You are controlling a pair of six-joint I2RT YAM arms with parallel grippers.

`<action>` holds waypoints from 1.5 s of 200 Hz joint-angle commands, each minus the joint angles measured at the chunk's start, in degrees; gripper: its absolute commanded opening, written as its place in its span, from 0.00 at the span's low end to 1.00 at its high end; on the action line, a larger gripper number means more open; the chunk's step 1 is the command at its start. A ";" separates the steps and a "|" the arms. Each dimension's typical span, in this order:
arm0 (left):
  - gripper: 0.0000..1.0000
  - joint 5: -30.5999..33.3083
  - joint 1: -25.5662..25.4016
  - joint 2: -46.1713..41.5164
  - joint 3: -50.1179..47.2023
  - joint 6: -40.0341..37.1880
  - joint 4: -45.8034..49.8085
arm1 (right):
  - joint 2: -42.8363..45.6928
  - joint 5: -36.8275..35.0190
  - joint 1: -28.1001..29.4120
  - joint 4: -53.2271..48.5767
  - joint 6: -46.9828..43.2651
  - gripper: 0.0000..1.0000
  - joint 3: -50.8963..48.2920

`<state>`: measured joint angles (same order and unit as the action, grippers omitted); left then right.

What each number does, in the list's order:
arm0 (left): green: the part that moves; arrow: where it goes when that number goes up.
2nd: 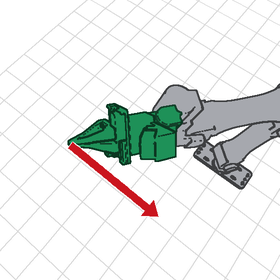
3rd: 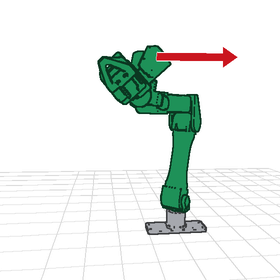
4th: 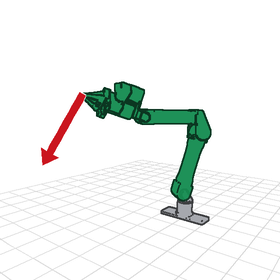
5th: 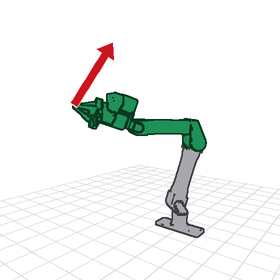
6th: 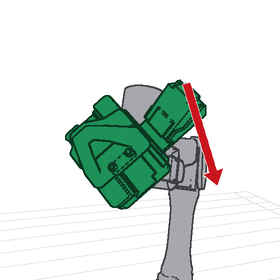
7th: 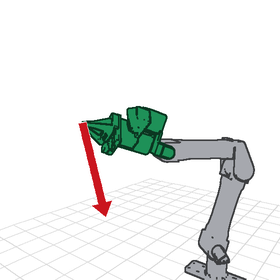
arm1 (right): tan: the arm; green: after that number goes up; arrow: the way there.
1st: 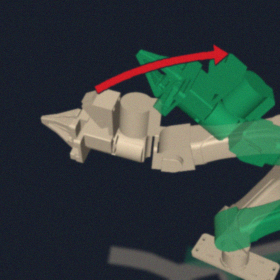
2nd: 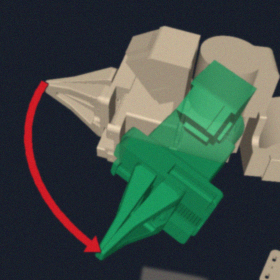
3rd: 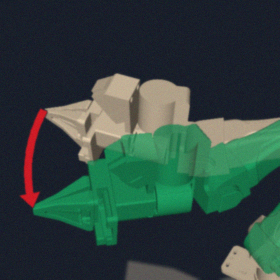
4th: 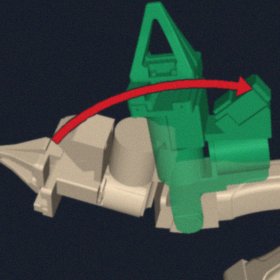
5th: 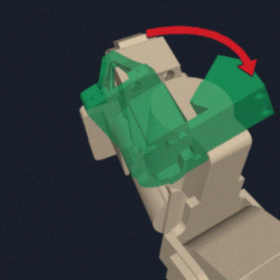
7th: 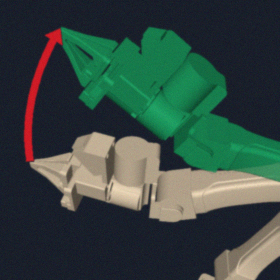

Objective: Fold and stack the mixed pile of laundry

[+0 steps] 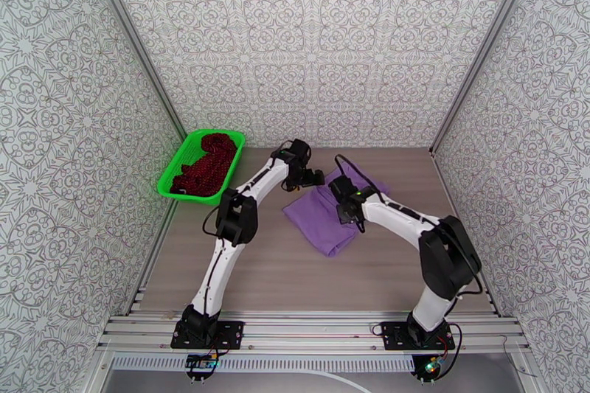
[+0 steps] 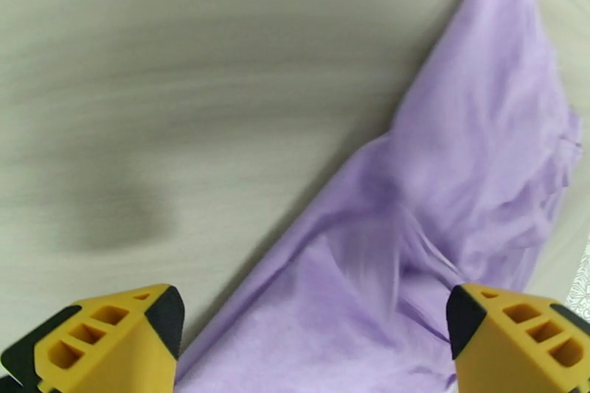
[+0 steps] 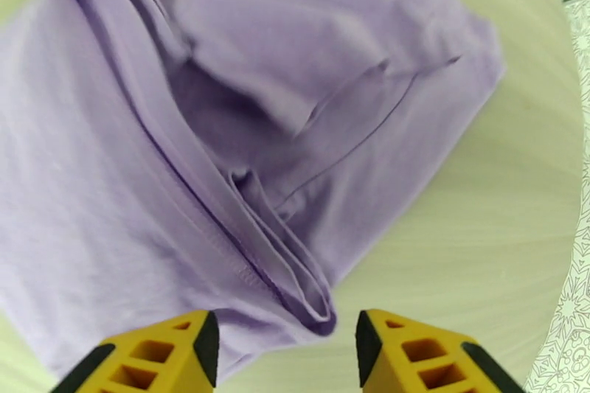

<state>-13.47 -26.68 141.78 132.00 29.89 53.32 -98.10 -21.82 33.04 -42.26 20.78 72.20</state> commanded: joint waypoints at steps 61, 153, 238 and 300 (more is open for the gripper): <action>0.57 2.34 -1.14 -20.33 -23.22 -1.72 -12.79 | -1.85 9.25 -1.06 5.08 3.91 0.08 -4.07; 0.32 6.45 -2.90 -15.65 -34.00 3.11 -14.68 | -12.23 9.97 -6.35 11.85 4.05 0.00 -4.63; 0.33 11.79 -3.21 -22.63 -46.78 4.43 -16.14 | -2.74 19.17 -6.41 8.41 2.13 0.22 -4.68; 0.36 13.20 -5.08 -27.72 -46.49 4.09 -14.41 | 8.99 27.10 0.03 11.16 8.09 0.22 -15.61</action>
<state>-1.87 -30.74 117.38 85.32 33.23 37.17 -89.54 -0.25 30.04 -32.32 25.26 60.93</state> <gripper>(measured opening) 0.355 0.233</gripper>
